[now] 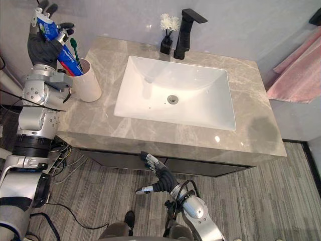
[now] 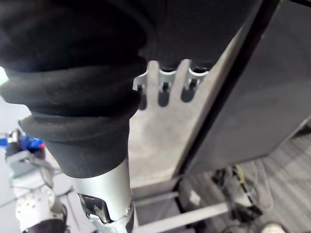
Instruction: Organize washtable
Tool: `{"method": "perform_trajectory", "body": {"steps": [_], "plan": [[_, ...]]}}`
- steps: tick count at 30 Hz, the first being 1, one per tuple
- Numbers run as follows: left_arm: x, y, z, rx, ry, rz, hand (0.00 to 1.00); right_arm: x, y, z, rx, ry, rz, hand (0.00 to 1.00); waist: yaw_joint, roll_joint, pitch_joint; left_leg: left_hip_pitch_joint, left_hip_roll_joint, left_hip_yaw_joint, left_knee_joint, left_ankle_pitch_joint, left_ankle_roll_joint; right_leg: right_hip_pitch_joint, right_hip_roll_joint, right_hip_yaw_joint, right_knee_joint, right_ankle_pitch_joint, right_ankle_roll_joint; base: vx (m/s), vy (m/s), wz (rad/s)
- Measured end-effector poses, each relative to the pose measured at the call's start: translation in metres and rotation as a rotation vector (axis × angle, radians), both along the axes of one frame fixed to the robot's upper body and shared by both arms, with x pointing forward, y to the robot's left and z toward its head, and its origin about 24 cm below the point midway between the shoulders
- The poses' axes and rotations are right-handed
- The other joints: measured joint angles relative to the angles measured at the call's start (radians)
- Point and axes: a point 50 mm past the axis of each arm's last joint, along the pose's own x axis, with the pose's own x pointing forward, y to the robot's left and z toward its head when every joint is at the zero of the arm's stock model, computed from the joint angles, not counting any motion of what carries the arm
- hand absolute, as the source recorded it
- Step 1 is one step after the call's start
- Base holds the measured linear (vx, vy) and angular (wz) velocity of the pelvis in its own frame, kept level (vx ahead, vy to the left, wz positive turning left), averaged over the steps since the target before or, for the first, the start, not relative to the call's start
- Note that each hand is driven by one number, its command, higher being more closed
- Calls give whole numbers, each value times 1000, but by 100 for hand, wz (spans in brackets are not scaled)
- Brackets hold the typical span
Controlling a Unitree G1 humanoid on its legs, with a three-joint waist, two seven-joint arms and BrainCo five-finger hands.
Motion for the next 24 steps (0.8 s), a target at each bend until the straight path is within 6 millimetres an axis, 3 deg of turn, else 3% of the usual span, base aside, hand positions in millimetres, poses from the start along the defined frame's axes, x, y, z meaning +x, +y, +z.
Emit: {"method": "perform_trajectory", "body": {"steps": [11, 24], "plan": [[-3, 6, -8, 30, 22, 25, 0, 1, 3, 1, 2, -7, 17, 0, 1, 2, 1, 3, 1, 2, -1, 5, -5, 2, -5, -13, -5, -1, 0, 0, 1, 0], [-13, 20, 14, 108, -35, 48, 0, 5, 6, 3, -2, -19, 31, 0, 4, 6, -1, 12, 1, -8, -2, 22, -20, 16, -14, -21, -5, -9, -12, -16, 1, 2]]}}
